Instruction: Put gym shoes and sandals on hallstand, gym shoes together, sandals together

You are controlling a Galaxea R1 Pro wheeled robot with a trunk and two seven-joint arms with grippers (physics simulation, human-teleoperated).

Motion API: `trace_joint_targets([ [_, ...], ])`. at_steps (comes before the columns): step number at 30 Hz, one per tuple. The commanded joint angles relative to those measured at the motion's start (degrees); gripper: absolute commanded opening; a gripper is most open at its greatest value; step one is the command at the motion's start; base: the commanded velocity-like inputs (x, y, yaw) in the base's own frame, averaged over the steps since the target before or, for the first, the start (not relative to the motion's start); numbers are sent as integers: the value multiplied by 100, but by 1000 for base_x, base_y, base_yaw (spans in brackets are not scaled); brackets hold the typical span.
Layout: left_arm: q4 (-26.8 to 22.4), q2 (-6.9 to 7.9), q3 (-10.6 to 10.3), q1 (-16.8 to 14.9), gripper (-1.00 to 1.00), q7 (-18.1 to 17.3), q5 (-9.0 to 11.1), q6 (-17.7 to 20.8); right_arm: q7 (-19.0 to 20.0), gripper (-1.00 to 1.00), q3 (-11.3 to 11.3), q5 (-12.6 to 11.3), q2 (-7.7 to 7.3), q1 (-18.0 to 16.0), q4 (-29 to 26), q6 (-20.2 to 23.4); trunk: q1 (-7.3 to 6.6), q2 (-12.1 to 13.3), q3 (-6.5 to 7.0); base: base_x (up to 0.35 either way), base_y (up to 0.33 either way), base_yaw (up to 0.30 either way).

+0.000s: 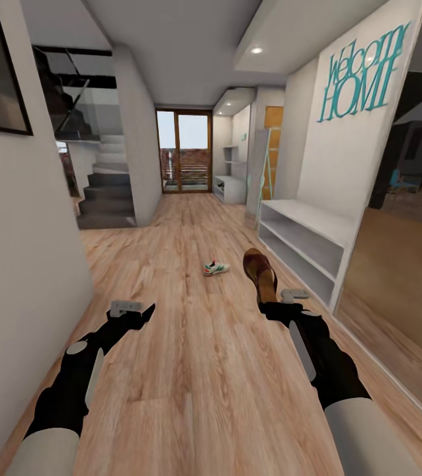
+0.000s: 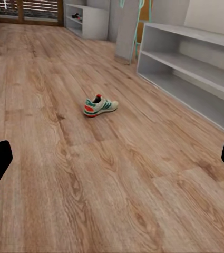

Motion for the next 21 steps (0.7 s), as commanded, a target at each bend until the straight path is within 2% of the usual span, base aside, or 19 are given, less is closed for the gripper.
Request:
trace_joint_targets([
  [1, -10, -9, 26, -5, 100, -50, -40, 29, -49, -100, 7, -64, -1, -3, -8, 24, 2, -3, -6, 335, 0, 0],
  [21, -10, -12, 26, -5, 100, -50, -40, 29, -49, -100, 7, -64, -4, -2, -4, 23, 2, -3, -6, 335, 6, 0],
])
